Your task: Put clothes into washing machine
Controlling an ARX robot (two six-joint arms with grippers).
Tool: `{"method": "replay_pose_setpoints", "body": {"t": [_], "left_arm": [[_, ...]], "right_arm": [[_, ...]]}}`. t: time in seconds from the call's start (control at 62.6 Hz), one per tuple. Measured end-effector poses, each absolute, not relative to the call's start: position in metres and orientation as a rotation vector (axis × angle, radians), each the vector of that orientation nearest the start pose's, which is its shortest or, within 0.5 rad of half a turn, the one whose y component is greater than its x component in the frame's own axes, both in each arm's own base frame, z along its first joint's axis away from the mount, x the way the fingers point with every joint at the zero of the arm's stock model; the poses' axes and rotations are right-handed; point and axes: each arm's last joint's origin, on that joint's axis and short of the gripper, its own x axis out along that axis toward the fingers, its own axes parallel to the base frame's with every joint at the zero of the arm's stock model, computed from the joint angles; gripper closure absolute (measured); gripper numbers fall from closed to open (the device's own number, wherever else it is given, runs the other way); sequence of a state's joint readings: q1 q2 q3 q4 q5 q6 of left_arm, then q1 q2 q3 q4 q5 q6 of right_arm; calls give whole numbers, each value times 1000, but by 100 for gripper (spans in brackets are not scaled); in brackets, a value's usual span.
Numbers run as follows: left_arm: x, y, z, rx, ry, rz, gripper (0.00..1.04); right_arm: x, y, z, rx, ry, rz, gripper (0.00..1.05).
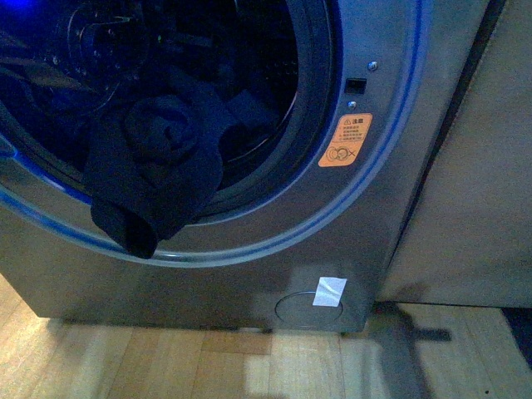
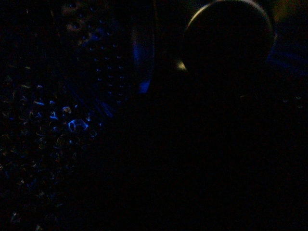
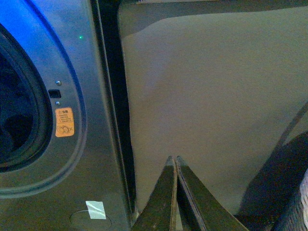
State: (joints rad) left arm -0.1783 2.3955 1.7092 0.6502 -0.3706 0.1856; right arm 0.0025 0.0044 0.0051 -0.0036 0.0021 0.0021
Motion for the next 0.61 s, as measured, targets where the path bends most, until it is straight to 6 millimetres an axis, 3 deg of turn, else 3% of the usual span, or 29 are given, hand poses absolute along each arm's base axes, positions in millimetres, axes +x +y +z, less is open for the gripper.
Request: {"method": "replay_pose_setpoints", "body": {"t": [0.367,0.463,0.607], "left_arm": [[533,-103,192,156,-32,134,96],[534,-104,188,148,-42,129,96],[535,-103,174,155,77,92,96]], "right_arm": [[98,0,165,2,3,0,102],[98,0,165,2,3,0,102],[98,0,165,2,3,0,102]]}}
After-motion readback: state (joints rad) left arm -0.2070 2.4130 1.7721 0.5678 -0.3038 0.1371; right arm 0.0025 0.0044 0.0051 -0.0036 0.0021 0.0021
